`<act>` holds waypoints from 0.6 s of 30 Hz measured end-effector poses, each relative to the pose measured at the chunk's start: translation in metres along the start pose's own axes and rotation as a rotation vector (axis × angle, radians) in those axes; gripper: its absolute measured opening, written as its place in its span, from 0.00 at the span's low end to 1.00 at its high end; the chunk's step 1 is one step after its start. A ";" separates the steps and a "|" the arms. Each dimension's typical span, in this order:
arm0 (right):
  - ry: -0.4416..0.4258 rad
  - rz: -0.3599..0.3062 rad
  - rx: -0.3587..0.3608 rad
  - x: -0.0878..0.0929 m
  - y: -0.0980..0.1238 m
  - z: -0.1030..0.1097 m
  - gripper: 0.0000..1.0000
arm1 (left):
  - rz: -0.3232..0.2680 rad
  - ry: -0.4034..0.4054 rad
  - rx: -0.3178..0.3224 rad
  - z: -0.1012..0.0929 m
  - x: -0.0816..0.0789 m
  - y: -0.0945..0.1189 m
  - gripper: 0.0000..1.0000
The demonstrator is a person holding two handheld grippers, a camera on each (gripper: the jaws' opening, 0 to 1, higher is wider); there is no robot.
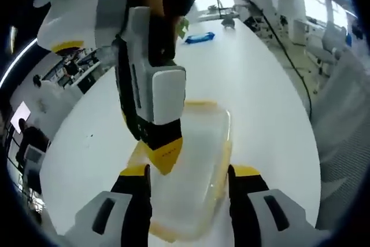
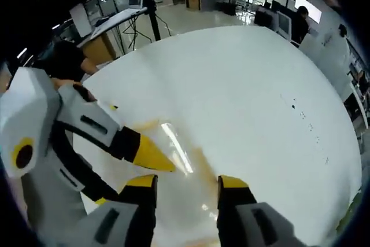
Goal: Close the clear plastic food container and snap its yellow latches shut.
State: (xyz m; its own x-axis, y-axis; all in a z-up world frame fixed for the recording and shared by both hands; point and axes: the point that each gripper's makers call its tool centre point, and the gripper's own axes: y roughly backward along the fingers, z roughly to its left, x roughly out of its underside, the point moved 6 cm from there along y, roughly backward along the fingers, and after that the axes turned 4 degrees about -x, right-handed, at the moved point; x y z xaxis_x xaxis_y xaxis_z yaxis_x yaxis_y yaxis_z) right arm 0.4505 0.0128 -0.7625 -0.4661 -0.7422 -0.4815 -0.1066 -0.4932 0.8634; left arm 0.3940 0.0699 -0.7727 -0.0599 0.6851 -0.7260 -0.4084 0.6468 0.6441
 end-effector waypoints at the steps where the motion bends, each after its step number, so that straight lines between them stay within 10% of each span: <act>1: -0.010 -0.006 -0.005 0.002 0.001 0.001 0.44 | 0.001 0.009 -0.003 0.002 0.000 0.001 0.53; 18: -0.074 -0.080 0.029 0.023 0.028 -0.003 0.55 | 0.020 0.128 -0.069 0.011 0.014 0.023 0.66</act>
State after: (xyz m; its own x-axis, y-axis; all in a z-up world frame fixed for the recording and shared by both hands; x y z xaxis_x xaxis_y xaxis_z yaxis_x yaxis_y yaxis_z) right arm 0.4392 -0.0196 -0.7501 -0.5188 -0.6650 -0.5372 -0.1704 -0.5353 0.8273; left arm 0.3940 0.0976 -0.7654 -0.1829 0.6461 -0.7410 -0.4677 0.6058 0.6436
